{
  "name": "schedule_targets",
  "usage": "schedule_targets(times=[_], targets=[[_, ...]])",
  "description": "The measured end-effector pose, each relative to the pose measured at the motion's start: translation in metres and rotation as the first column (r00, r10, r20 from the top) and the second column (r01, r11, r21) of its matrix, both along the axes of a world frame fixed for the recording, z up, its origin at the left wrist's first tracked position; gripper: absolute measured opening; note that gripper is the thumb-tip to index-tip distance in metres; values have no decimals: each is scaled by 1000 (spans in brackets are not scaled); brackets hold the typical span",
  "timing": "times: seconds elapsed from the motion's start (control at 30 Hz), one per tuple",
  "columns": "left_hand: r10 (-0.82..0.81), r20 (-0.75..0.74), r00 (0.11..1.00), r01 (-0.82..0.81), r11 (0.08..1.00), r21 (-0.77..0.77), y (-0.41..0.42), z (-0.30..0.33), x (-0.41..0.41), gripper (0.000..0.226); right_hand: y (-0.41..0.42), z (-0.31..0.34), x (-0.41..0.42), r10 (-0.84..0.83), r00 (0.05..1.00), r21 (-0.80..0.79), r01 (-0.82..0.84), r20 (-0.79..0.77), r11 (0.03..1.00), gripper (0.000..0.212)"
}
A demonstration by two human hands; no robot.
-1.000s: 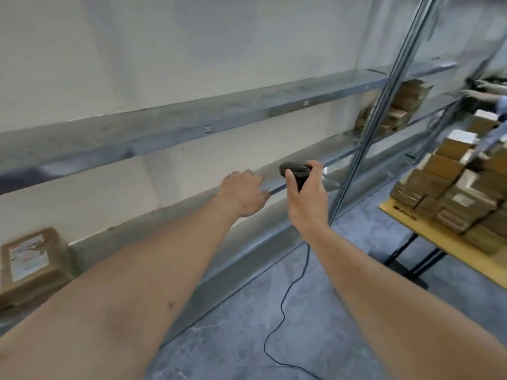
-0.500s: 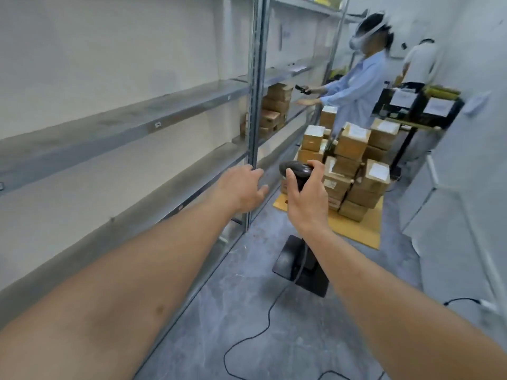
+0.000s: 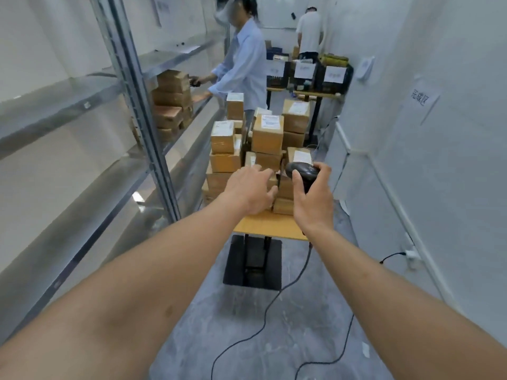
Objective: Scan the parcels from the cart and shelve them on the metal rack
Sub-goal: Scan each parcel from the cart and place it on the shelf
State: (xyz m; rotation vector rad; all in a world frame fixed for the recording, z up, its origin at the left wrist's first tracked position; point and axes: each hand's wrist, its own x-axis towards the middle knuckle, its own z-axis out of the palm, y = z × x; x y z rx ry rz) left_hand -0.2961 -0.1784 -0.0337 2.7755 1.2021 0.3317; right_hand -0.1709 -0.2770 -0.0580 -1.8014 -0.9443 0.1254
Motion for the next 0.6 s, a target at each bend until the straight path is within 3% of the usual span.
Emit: schedule_targets(times=[0.3,0.6], targets=[[-59,-58,997,54,995,-86,75,-47,136,54,68,-32,132,-102,994,-60,99,-42,993,38],[133,-90,987,-148,970,-191,149,-98,266,58,161,-80,270,18,991,-146,-37,-131,989,36]])
